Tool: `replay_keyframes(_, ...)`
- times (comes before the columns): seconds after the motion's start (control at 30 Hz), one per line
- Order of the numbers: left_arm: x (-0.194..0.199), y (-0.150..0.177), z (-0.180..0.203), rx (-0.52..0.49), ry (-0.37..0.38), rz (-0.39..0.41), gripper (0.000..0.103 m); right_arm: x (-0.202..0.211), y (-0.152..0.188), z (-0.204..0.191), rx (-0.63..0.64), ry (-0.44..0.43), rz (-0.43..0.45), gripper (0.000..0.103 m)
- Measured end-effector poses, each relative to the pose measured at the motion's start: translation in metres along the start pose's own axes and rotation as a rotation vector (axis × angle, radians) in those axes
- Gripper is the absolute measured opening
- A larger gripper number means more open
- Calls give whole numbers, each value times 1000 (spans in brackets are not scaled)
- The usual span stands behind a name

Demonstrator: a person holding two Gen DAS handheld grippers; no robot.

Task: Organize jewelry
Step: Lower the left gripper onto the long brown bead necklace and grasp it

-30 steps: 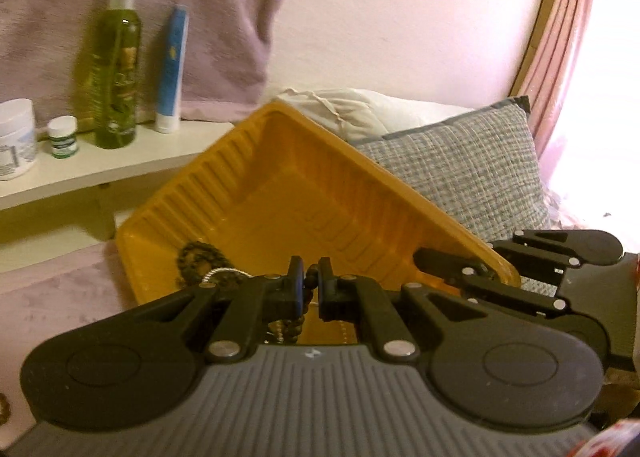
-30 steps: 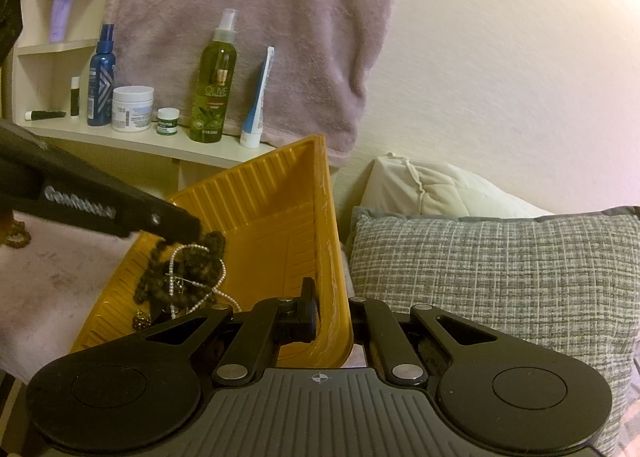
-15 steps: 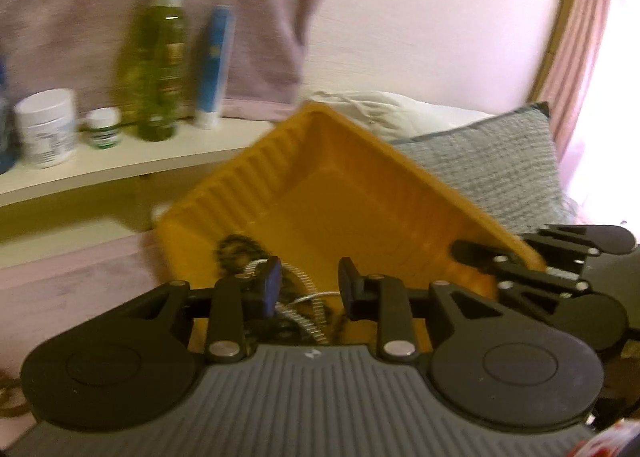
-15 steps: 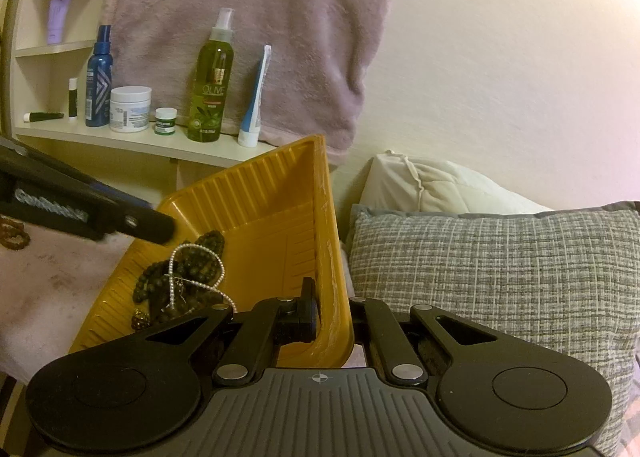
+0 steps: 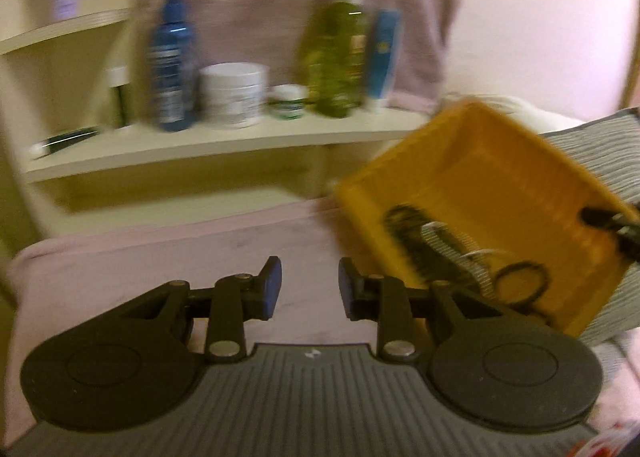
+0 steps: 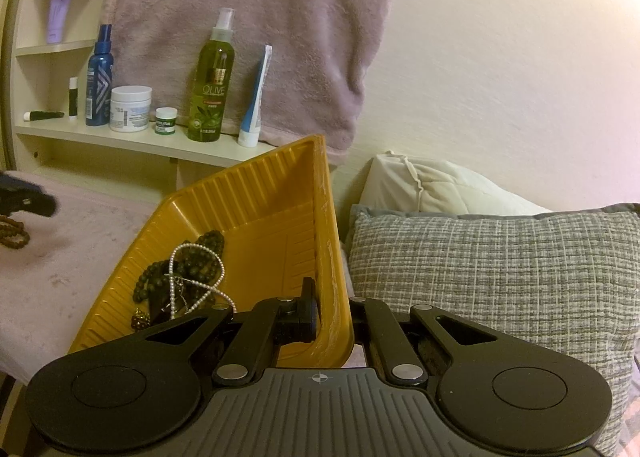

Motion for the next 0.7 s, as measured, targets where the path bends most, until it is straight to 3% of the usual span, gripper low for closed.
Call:
replay_keyframes(0.2,27,35,-51,33,-161,-12,28,0,0,0,1,1,0,5)
replay_keyframes(0.4,43,59,-86,75,-245,-35,28,0,1,0,7,0,0,5)
replay_keyframes(0.57,43,62,-97,20,-288,-54,28,0,1,0,12,2,-1,5)
replay_keyframes(0.7,31,62,-93,-90,-289,-96,28,-1,1,-1,16,1,-1,5)
Point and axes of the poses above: each gripper's, at about its wrist camera, not at the fingertips, and x roughly against the way its jaws point, z to its right, y to its underside, the point moved 9 cm from there along -x, roughly the way its jaws point, and after that the axes turned 6 degrees about y, right-handed, at the moved point
